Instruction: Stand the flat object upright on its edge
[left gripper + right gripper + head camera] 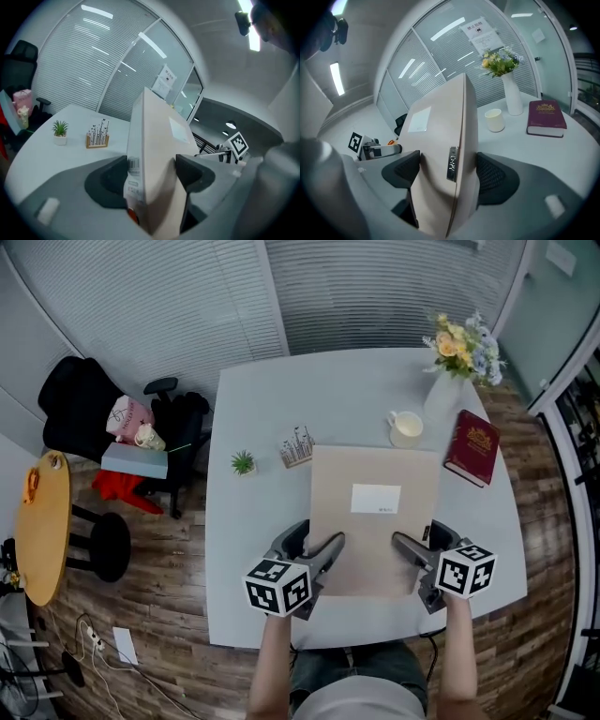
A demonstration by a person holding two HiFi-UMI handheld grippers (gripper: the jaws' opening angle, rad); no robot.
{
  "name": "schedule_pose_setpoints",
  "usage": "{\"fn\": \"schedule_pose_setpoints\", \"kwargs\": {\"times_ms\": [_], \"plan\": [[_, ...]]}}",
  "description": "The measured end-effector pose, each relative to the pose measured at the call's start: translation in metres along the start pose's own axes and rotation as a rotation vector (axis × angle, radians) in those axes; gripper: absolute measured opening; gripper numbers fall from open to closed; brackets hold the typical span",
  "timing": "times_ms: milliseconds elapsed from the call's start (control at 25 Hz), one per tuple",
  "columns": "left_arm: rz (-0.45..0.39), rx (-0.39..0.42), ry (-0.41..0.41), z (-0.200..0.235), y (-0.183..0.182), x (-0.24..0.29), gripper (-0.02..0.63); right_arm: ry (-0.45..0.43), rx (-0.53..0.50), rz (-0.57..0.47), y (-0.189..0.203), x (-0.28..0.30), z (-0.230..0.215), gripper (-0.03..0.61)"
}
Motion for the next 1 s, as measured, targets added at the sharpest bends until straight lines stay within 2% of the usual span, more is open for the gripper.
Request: {"fn": "schedule_pose_setpoints", "kwargs": {"times_ms": [280,560,1000], "plan": [[-0.048,0.118,-0.039,-0.003,-0.010,-0.014,0.328,0.012,-0.108,-0.034,-0.010,-0.001,0.013,0.402],[-0.024,0.224,-0.090,-0.003,-0.010,-0.017,0.325,0.068,-0.221,-0.024,-0.013,0.002,0.020,0.391],[-0.009,0.292,-0.157,0.008,-0.001,-0.013,0.321,0.166,-0.354,-0.006,-0.013,0.013,0.023,0.383]]}}
Point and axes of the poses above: the fingertips, and each gripper's own axes: x forward along the fingers, z to its left, y out of its underside, the point moved 3 cm from there along -x, backward along the fingers, and after that the axes turned 9 degrees about z, right-handed, at the moved point
